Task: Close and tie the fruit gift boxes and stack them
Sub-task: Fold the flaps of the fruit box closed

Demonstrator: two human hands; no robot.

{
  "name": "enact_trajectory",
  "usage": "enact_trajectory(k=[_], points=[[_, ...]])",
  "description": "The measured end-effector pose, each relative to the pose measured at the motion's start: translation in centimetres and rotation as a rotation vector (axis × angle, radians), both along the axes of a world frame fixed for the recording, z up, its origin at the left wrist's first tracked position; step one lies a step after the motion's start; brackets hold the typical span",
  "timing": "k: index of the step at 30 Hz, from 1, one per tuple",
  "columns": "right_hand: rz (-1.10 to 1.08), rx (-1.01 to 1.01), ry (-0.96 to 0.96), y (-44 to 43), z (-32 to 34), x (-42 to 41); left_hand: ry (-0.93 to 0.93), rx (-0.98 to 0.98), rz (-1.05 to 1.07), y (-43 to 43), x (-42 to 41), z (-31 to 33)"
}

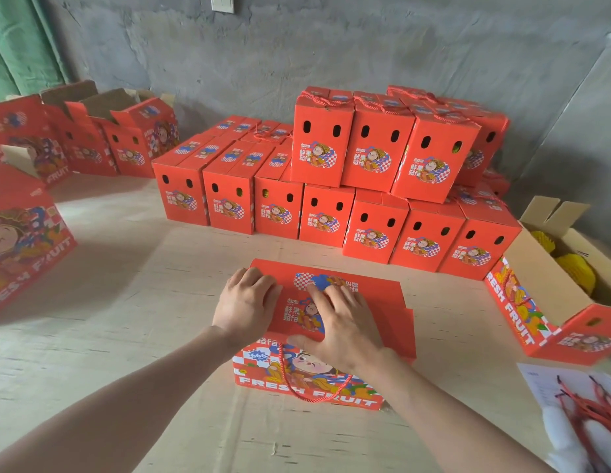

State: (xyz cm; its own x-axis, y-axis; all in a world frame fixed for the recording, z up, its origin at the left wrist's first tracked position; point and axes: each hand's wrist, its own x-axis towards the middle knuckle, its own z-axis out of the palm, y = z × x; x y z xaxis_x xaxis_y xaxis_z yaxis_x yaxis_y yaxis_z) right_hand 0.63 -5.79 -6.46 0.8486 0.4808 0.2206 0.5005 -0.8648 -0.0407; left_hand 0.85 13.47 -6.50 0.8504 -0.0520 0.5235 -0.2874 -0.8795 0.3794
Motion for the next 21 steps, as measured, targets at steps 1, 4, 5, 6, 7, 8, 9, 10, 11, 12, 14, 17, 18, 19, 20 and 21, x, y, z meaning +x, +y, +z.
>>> enact_trajectory(k=[1, 4, 5, 6, 7, 8, 9, 10, 11, 12, 14, 17, 18, 19, 20, 21], points=[[0.003, -0.002, -0.029, 0.0, -0.2, -0.1, -0.023, -0.006, -0.002, 0.0, 0.0, -0.1], [0.007, -0.006, -0.034, 0.1, -0.4, -0.4, -0.065, 0.009, -0.032, 0.2, -0.2, -0.3], [0.000, -0.026, 0.000, 0.1, -0.4, -0.4, -0.070, 0.011, -0.040, 0.1, -0.3, -0.4], [-0.004, -0.041, 0.031, 0.1, -0.3, -0.4, -0.066, 0.009, -0.042, 0.1, -0.2, -0.4], [0.001, -0.029, 0.051, 0.2, -0.2, -0.3, -0.055, 0.007, -0.042, 0.1, -0.2, -0.3], [0.015, 0.018, 0.068, 0.2, -0.1, -0.2, -0.051, 0.004, -0.041, 0.2, -0.3, -0.3], [0.032, 0.093, 0.090, 0.1, 0.2, -0.1, -0.053, 0.000, -0.045, 0.1, -0.5, -0.2], [0.038, 0.189, 0.120, -0.2, 0.6, 0.1, -0.058, -0.006, -0.049, 0.2, -0.6, -0.2], [0.016, 0.292, 0.141, -0.9, 0.9, 0.3, -0.057, -0.028, -0.049, 0.2, -0.6, -0.1], [-0.050, 0.382, 0.136, -1.9, 1.1, 0.5, -0.045, -0.076, -0.033, 0.2, -0.6, 0.1], [-0.283, 0.474, 0.045, -4.7, 1.1, 0.9, 0.003, -0.201, 0.027, 0.3, 0.1, 0.2], [-0.511, 0.569, 0.026, -8.2, 0.8, 0.6, 0.120, -0.411, 0.144, 0.3, 1.3, 0.4], [-0.525, 0.625, 0.055, -8.7, 0.8, 0.4, 0.145, -0.463, 0.192, 0.3, 1.5, 0.4], [-0.525, 0.665, 0.076, -8.8, 0.8, 0.3, 0.171, -0.513, 0.245, 0.4, 1.6, 0.4], [-0.517, 0.680, 0.073, -8.8, 0.8, 0.3, 0.188, -0.552, 0.290, 0.5, 1.7, 0.4], [-0.507, 0.681, 0.052, -8.8, 0.8, 0.2, 0.195, -0.572, 0.310, 0.7, 1.7, 0.4]])
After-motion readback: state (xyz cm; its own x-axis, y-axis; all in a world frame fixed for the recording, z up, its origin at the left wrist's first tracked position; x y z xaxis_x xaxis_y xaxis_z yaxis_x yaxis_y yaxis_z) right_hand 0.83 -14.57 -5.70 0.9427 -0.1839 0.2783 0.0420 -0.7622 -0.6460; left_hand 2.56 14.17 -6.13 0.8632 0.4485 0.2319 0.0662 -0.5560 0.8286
